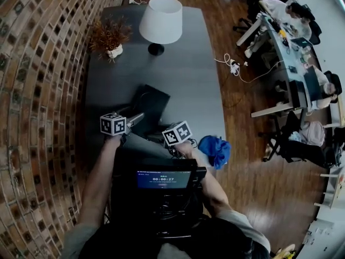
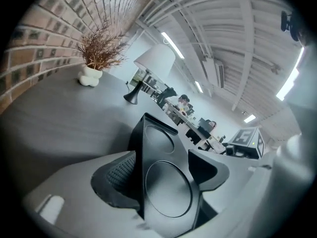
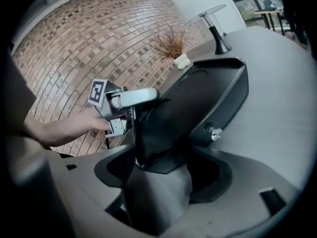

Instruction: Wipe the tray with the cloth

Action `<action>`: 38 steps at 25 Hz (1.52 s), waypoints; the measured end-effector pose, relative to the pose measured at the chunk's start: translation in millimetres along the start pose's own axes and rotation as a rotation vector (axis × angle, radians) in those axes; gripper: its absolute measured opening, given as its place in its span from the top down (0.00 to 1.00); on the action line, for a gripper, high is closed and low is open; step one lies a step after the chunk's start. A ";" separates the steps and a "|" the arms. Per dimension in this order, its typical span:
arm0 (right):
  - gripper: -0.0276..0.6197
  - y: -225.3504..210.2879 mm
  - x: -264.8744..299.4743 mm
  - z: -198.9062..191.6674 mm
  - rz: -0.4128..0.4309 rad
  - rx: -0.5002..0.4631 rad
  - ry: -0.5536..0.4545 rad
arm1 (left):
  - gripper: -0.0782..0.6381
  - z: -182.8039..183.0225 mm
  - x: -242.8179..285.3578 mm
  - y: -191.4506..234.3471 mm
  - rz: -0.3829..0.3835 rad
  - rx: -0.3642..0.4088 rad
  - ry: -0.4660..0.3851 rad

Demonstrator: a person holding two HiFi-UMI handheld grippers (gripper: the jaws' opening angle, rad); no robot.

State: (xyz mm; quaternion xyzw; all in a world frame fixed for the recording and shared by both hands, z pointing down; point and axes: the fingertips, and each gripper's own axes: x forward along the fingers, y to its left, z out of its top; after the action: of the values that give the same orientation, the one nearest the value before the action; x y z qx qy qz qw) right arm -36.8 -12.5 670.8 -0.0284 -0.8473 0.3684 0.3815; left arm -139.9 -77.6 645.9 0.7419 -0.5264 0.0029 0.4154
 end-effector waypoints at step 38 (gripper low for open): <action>0.46 -104.7 -65.8 87.2 -0.189 0.154 -0.311 | 0.39 47.9 -39.1 29.2 0.018 -0.193 -0.192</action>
State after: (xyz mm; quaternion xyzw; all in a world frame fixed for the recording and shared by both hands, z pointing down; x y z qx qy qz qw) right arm -24.1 -162.8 659.1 0.1376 -0.8643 0.3945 0.2801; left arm -200.9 -79.8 615.1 0.6906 -0.5682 -0.1149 0.4326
